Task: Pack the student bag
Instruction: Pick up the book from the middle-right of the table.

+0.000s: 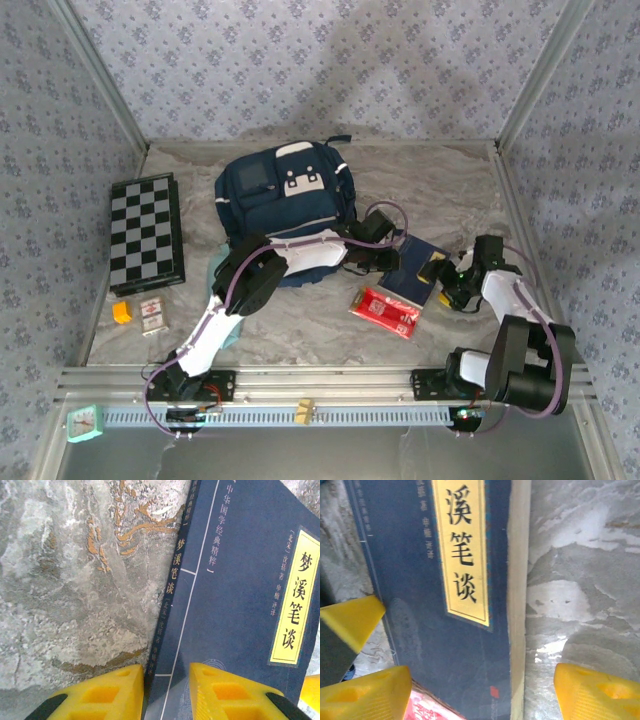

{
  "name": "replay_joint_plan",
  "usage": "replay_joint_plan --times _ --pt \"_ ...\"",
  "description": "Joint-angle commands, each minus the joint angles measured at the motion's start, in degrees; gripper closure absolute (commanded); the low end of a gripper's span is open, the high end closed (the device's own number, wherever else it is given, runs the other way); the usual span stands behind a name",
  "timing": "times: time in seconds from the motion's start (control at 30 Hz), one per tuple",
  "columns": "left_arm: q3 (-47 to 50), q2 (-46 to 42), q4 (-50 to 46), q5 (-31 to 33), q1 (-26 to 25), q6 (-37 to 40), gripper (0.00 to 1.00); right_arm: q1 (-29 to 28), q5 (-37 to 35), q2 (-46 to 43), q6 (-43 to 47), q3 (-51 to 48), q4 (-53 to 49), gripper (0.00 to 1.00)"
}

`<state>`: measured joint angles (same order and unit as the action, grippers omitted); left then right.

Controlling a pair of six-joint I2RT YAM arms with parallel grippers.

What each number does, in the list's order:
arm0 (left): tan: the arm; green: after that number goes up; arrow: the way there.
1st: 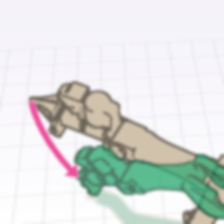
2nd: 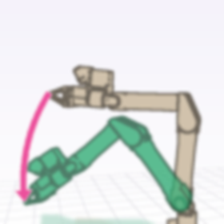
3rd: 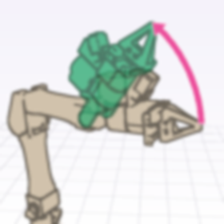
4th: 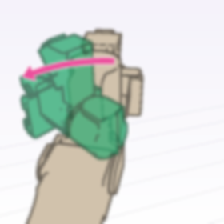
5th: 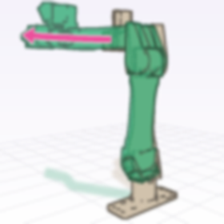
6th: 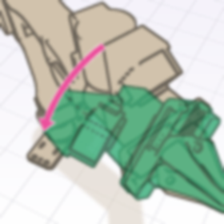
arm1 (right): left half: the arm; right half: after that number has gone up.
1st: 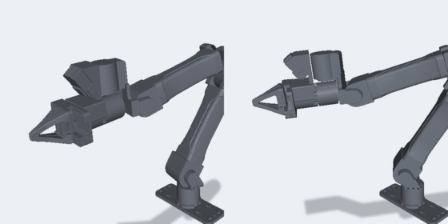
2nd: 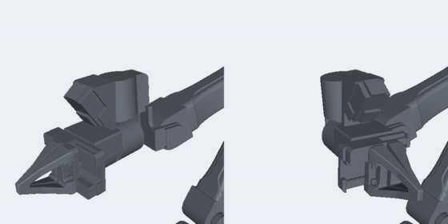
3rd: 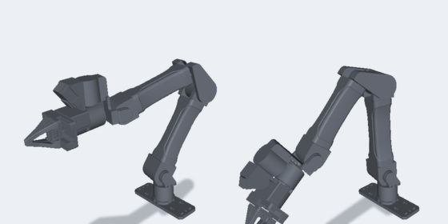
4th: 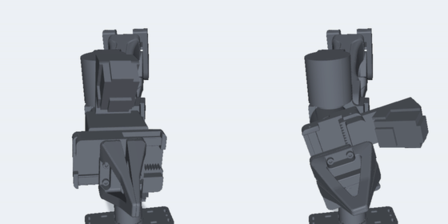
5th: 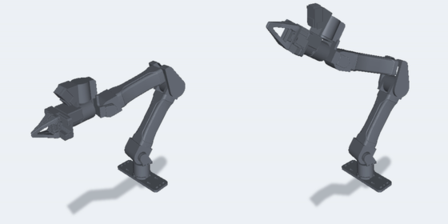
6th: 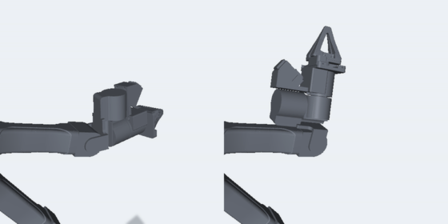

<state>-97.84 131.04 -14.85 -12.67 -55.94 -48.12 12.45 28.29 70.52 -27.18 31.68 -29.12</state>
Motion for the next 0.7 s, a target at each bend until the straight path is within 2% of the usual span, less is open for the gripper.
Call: replay_joint_plan --times 0.0,0.2,0.43,0.67 --pt "-1.89 1.98 -0.17 -0.08 -0.21 -0.35 0.70 -0.51 0.64 2.34 -0.85 -0.40 3.01 0.22" --pt "-2.35 2.23 -0.34 -0.25 -0.40 -0.27 0.70 -2.05 4.29 4.61 -1.96 0.09 7.01 0.27" --pt "-2.35 2.48 -0.46 -0.17 -0.40 -0.22 0.70 -2.78 3.44 -0.01 -1.25 0.59 5.22 0.33" --pt "-2.35 2.39 -0.61 -0.01 -0.40 -0.15 0.70 -2.70 5.62 -2.33 0.11 0.38 4.93 0.47"
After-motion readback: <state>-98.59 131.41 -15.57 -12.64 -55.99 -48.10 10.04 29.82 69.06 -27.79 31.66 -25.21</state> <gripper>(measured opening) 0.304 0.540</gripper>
